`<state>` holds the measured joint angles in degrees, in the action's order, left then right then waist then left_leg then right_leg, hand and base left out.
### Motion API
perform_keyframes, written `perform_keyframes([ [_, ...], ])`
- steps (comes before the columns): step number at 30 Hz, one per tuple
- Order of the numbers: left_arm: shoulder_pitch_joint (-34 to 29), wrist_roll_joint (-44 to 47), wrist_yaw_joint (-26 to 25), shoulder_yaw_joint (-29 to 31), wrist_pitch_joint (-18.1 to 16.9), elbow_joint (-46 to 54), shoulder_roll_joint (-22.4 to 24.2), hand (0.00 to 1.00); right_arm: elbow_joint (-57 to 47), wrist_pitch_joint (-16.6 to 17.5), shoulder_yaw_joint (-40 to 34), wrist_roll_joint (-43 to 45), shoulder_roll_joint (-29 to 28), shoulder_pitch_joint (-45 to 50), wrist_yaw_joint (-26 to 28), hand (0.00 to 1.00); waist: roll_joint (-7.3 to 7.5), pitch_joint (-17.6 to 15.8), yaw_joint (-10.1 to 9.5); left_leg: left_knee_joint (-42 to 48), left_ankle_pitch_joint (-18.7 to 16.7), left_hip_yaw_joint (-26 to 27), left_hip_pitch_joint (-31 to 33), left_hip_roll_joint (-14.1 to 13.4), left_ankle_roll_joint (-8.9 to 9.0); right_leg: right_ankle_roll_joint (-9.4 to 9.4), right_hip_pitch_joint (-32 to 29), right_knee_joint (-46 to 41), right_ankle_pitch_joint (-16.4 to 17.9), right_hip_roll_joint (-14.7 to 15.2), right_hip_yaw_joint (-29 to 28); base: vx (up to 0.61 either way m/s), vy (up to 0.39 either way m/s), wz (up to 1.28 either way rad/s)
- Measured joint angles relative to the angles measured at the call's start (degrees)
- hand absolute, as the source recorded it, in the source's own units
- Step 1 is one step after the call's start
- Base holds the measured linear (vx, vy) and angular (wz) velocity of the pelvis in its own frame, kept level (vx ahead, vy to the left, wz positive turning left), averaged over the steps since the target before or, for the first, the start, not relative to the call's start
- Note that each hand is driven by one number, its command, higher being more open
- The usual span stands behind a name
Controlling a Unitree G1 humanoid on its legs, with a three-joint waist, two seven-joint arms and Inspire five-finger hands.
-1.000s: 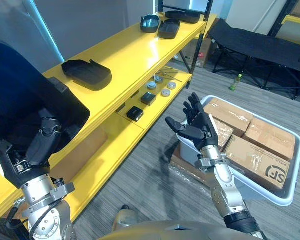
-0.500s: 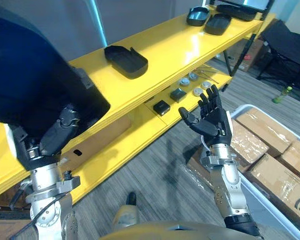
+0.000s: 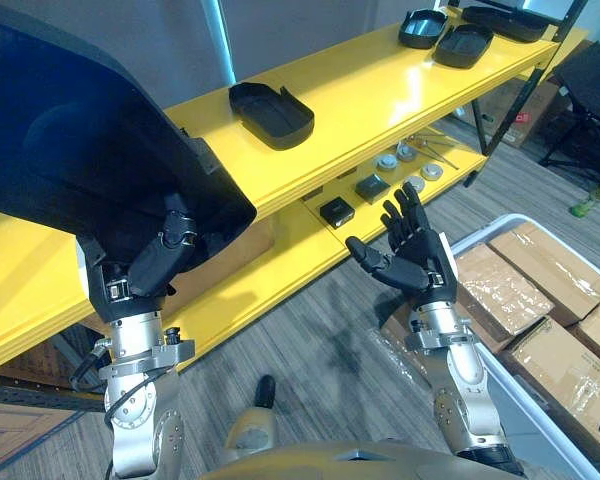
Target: Walk over and take three plastic housings, then place them on the shelf
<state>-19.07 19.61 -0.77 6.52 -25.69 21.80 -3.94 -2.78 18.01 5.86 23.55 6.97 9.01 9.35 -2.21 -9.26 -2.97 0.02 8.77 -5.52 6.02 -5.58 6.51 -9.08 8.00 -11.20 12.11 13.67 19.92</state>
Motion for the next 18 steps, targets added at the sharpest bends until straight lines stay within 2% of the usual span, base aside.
perform_keyframes([
  [5,-1.29,-0.02,-1.40,0.07,-0.01,-0.06,0.39,0.00,0.04,0.02,2.62,0.37,-0.02,-0.97,0.34,1.00,0.05,-1.32,-0.07,5.53,-2.16,0.70,3.68,1.33,-0.79,-0.38,-3.64,-5.46,1.98,2.21,-0.90,-0.03,0.033,0.00],
  [6,-1.46,-0.03,-2.12,0.18,-0.01,-0.11,1.14,0.00,0.04,0.03,3.60,-0.23,0.00,-1.50,0.03,1.00,0.19,-2.25,-0.38,8.52,-4.01,1.05,3.88,2.20,-0.85,-0.65,-3.60,-7.76,3.44,3.49,-1.46,-0.02,0.040,-0.03],
  [10,-1.54,-0.25,-2.50,1.84,-0.01,-0.05,1.72,0.00,0.02,0.11,5.68,-0.76,0.00,-3.17,-2.05,1.00,0.50,-2.60,-1.25,18.19,-9.84,1.47,6.72,3.43,-1.41,-0.59,-2.44,-9.80,5.83,5.14,-1.22,0.02,0.077,0.02],
  [12,-1.09,-0.78,-1.92,2.99,0.02,0.01,1.34,0.00,-0.20,0.18,5.88,-1.03,-0.19,-3.79,-3.75,1.00,1.54,-2.84,-1.76,23.77,-13.12,4.80,7.80,4.26,-4.54,-0.52,-0.06,-8.58,6.27,6.69,-0.72,0.11,0.121,0.14],
  [13,-0.93,-1.25,-1.56,3.64,-0.07,0.11,0.93,0.00,-0.45,0.44,5.46,-1.95,-0.05,-3.46,-4.98,1.00,1.48,-2.14,-1.45,25.08,-15.76,5.99,7.61,5.06,-4.28,0.39,1.25,-11.14,5.95,7.37,-0.45,0.22,0.188,0.43],
  [14,0.15,-1.54,-1.68,3.83,-0.04,-0.02,0.78,0.00,-0.38,1.07,5.07,-2.75,0.06,-3.44,-5.84,1.00,1.38,-2.10,-1.39,26.18,-16.96,4.80,7.61,6.02,-3.98,3.87,-3.83,-21.98,2.80,9.09,-3.34,0.21,0.193,0.51],
  [15,0.65,-1.74,-1.70,3.94,-0.02,0.00,0.66,0.00,-0.39,1.35,4.90,-2.83,-0.01,-3.32,-6.19,1.00,1.45,-2.07,-1.38,25.93,-17.13,4.40,7.34,6.24,-4.21,5.68,-6.66,-26.60,0.07,9.60,-4.70,0.17,0.213,0.53],
  [16,1.19,-2.16,-1.70,4.92,-0.03,0.22,0.23,0.00,-0.39,1.89,4.68,-3.16,-0.22,-3.61,-6.71,1.00,1.76,-2.01,-1.51,24.80,-17.44,3.66,6.27,6.61,-4.65,7.03,-10.38,-33.10,-6.79,10.14,-6.86,0.23,0.171,0.38],
  [17,1.27,-2.25,-1.84,5.85,-0.02,0.23,-1.15,0.00,-0.40,2.79,4.80,-4.07,-0.49,-4.31,-7.23,1.00,2.08,-1.98,-1.36,23.05,-17.57,2.64,4.33,7.11,-5.35,6.37,-12.96,-37.59,-14.89,10.25,-9.31,0.34,0.132,0.38],
  [18,1.40,-2.21,-2.45,6.14,0.01,0.23,-2.31,0.00,-0.43,3.95,4.69,-5.21,-0.68,-4.99,-7.56,1.00,1.68,-2.17,-0.85,22.22,-17.62,1.03,3.02,6.86,-6.69,6.00,-14.62,-40.75,-13.50,9.76,-10.54,0.32,0.066,0.39],
])
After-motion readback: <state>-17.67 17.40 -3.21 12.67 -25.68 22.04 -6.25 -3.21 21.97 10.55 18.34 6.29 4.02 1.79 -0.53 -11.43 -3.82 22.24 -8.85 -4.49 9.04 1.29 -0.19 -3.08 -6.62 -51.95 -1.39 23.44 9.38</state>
